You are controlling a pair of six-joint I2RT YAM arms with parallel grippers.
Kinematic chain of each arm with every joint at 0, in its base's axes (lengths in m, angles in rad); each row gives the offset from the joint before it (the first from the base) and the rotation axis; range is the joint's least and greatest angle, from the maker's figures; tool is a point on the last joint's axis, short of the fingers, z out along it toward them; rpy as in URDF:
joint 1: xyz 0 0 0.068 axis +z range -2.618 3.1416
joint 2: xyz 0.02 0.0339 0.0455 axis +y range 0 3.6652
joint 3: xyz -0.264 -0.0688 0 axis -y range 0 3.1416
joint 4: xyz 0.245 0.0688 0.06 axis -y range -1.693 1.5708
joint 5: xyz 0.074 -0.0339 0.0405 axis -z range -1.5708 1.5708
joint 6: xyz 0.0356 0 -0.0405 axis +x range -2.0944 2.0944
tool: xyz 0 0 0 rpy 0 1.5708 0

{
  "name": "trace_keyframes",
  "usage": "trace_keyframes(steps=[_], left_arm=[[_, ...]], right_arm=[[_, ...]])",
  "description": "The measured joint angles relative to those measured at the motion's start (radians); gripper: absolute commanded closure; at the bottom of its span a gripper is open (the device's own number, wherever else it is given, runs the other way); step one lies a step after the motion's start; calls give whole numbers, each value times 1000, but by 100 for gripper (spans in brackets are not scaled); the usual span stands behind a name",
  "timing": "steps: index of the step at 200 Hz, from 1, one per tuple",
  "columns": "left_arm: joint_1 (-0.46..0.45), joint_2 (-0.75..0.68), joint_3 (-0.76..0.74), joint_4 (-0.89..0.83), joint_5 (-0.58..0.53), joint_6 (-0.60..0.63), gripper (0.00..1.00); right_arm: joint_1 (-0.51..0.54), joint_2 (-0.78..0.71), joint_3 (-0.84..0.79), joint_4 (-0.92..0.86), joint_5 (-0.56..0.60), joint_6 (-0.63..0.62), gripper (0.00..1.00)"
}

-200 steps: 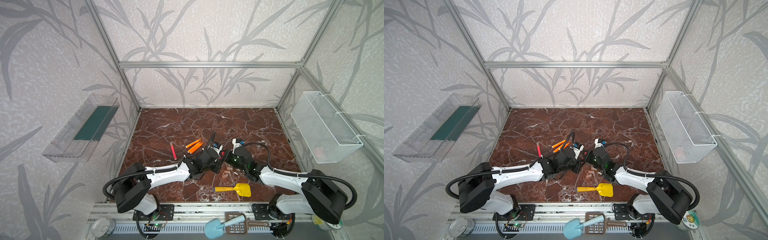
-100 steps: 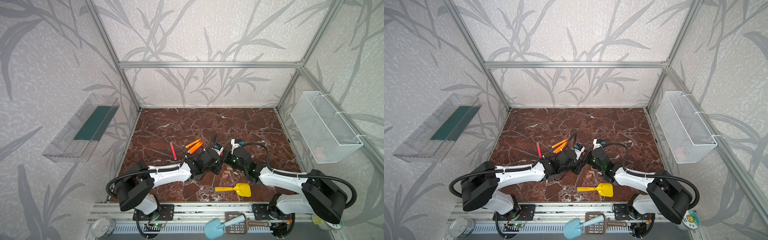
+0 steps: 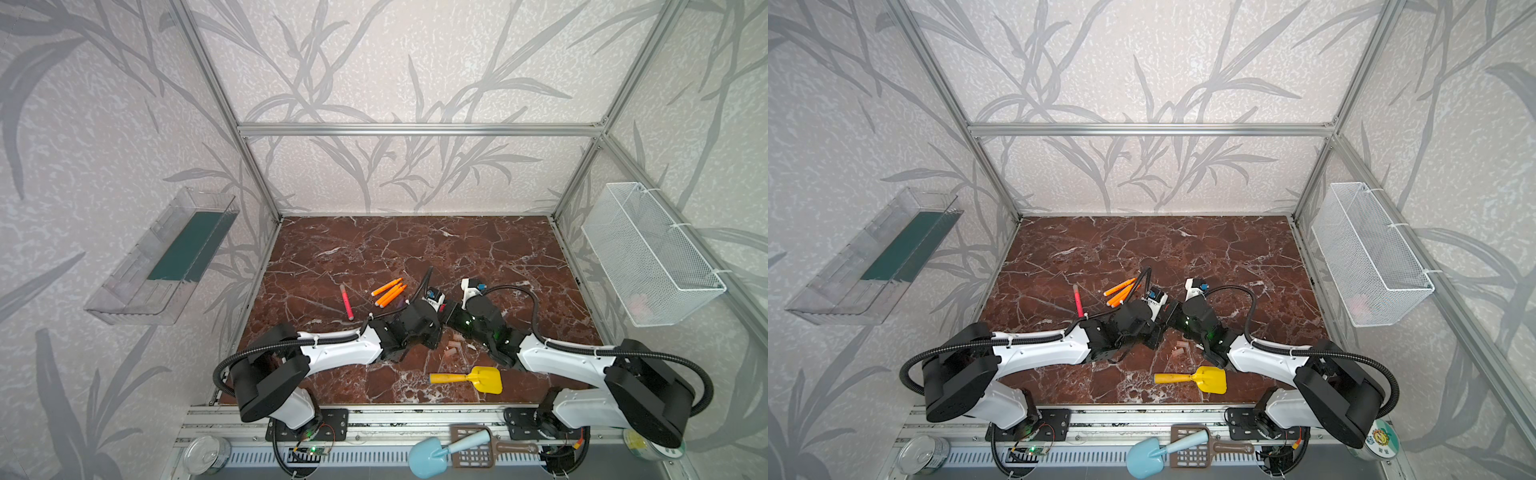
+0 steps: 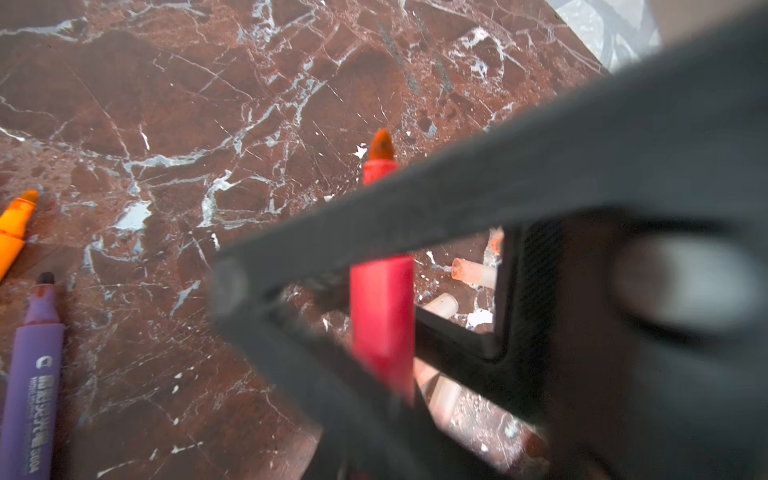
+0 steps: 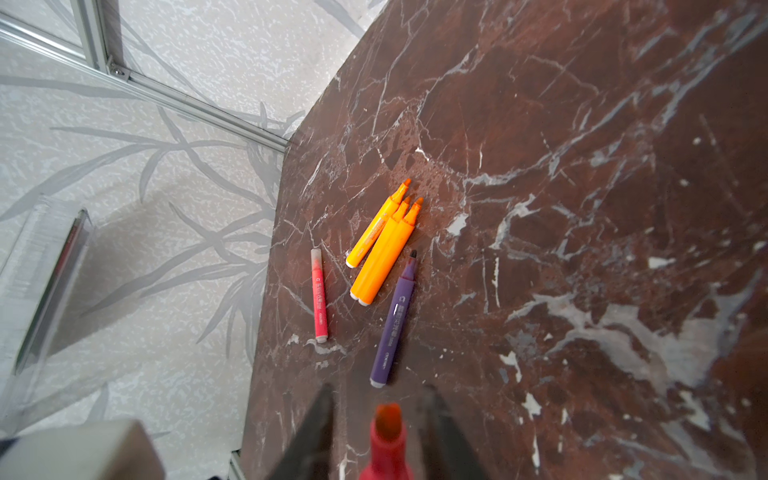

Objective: Insert the pens into the pen caps

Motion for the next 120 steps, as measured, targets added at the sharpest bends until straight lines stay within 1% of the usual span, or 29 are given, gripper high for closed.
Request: trace_keyframes(steps=[7,21,44,57,68,87,99,120], left_arm=[[0,-1,-8,9,-13,-2,100],[8,-4,-26,26,-43,-9,100],[37,-37,-75,39,-109,-20,100],[50,-74,-109,41,-152,-23,100],[61,-120,-138,36,-192,-23,100],[71,-222,-149,-29,-251,-35,100],[71,-295,-136,-91,-275,-58,100],[72,-443,-99,-232,-306,-140,100]], right_arm=[[2,-13,0,-14,1,-5,40],[8,-56,-1,-49,12,-16,38],[13,-169,-15,-130,61,-33,36],[14,-238,-25,-207,105,-42,35],[13,-286,-27,-291,141,-49,31],[8,-365,-26,-445,198,-66,22],[6,-414,-26,-534,231,-84,21],[1,-470,-26,-656,273,-131,21]])
